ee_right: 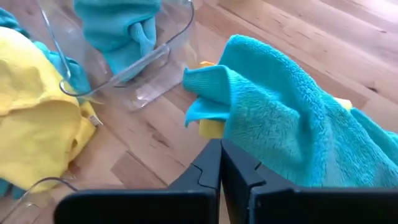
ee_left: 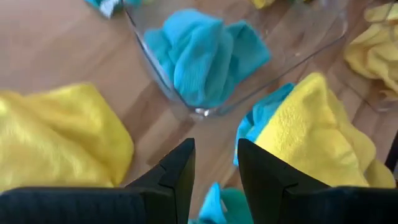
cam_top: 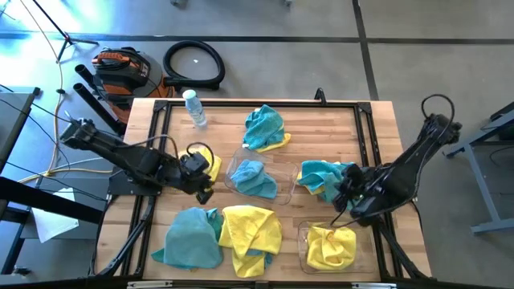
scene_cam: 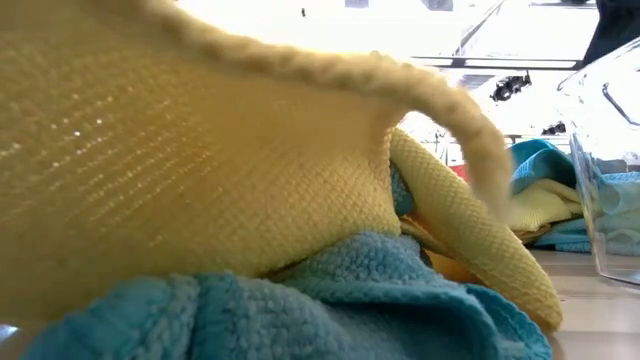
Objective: Sort microfiber towel by color & place in baskets
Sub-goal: Put the blue towel in the top transparent bin
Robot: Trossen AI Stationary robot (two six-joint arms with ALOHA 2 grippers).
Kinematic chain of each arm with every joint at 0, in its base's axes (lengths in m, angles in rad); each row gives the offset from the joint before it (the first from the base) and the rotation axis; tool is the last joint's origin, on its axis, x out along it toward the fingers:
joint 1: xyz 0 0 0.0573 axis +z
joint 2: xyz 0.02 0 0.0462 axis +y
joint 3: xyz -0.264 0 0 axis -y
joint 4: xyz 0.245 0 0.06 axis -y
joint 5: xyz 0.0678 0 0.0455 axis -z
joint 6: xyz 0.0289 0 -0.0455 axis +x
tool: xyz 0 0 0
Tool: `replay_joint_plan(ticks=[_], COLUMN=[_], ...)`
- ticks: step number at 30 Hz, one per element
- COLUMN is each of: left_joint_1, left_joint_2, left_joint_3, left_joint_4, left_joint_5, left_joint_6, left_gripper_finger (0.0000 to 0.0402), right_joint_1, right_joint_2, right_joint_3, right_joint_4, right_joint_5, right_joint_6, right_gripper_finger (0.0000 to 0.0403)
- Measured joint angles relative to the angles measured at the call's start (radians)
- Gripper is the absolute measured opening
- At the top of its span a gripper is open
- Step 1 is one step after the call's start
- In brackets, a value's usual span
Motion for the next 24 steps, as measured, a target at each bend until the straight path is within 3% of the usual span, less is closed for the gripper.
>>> replay_joint_plan(ticks=[5,11,19,24], left_joint_1=[-0.059,-0.122,-0.189,-0.218], left_joint_2=[0.113,0.193,0.331,0.425], left_joint_3=[0.106,0.131,0.129,0.129], left_joint_4=[-0.174,-0.239,-0.239,-0.178], left_joint_5=[0.013,0.144,0.269,0.337], left_joint_6=[-0.239,-0.494,-0.545,-0.484], left_gripper_finger=[0.011,0.011,0.011,0.011], right_joint_1=[-0.009,-0.009,-0.009,-0.009], right_joint_2=[-0.129,-0.221,-0.264,-0.265], right_joint_3=[-0.129,-0.227,-0.265,-0.265], right_joint_4=[0.046,0.045,0.045,0.045], right_joint_5=[0.001,0.0,0.028,0.03], right_joint_6=[-0.035,-0.035,-0.073,-0.103], right_gripper_finger=[0.0002,0.0002,0.0002,0.0002])
